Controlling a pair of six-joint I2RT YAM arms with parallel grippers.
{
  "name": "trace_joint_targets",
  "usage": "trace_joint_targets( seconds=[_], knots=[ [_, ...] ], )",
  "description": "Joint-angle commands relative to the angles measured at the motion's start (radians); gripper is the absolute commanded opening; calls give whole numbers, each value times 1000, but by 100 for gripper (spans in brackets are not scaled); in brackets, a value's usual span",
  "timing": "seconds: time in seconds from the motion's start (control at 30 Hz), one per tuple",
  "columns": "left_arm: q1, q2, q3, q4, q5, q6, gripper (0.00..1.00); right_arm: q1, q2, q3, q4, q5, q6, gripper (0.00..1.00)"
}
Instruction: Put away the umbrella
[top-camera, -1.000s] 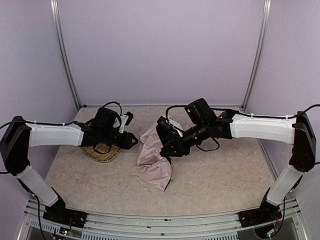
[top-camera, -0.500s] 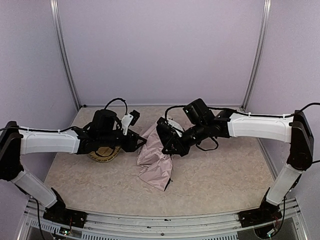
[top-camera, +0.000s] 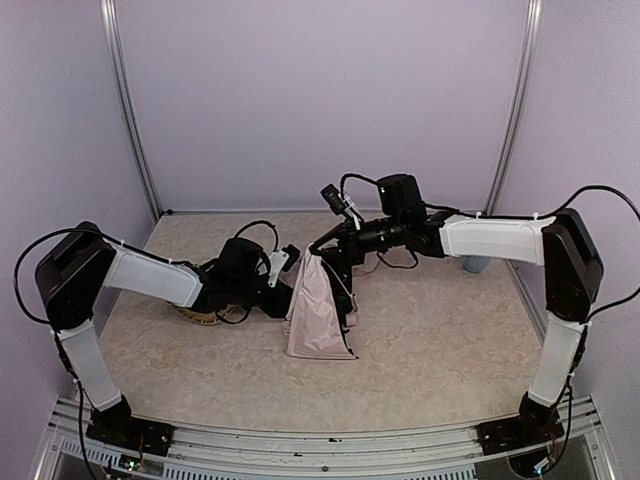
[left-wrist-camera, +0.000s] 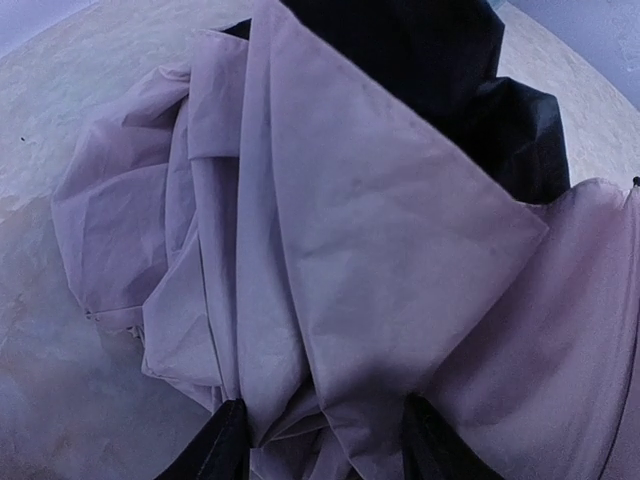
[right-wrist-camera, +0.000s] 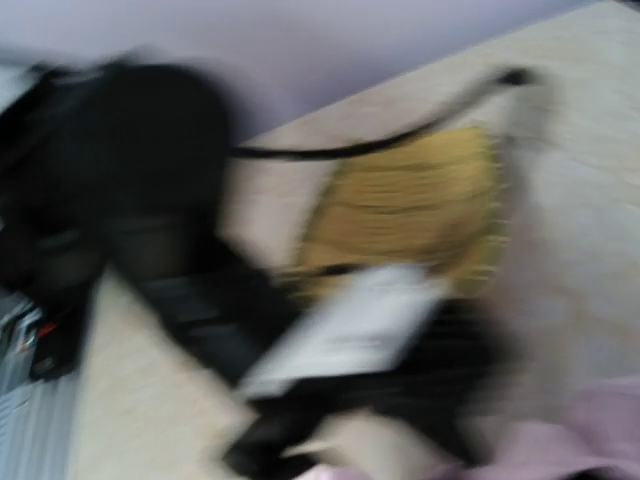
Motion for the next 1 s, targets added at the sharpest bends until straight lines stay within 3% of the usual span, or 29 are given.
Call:
trace_joint_targets(
  seconds=[0.0,0.4,0.5,0.7,0.83,0.97],
  knots=[
    [2,54,-35,107,55,22,50,-64,185,96,210,-21,129,0],
    [68,85,-113,223,131,-11,51,-114,533,279,198,-47,217,0],
    [107,25,-159,251,131,-56,57,-114,486,219,276,-66,236,0],
    [156,-163,-225,301,132,-104,66,-113,388,177,229,-70,176,0],
    [156,-208,-209,345,279,-132,78,-111,325,152,247,-95,177,0],
    [150,-133,-158,385,418,-157,86,-105,275,144,283,-112,195,0]
  ],
)
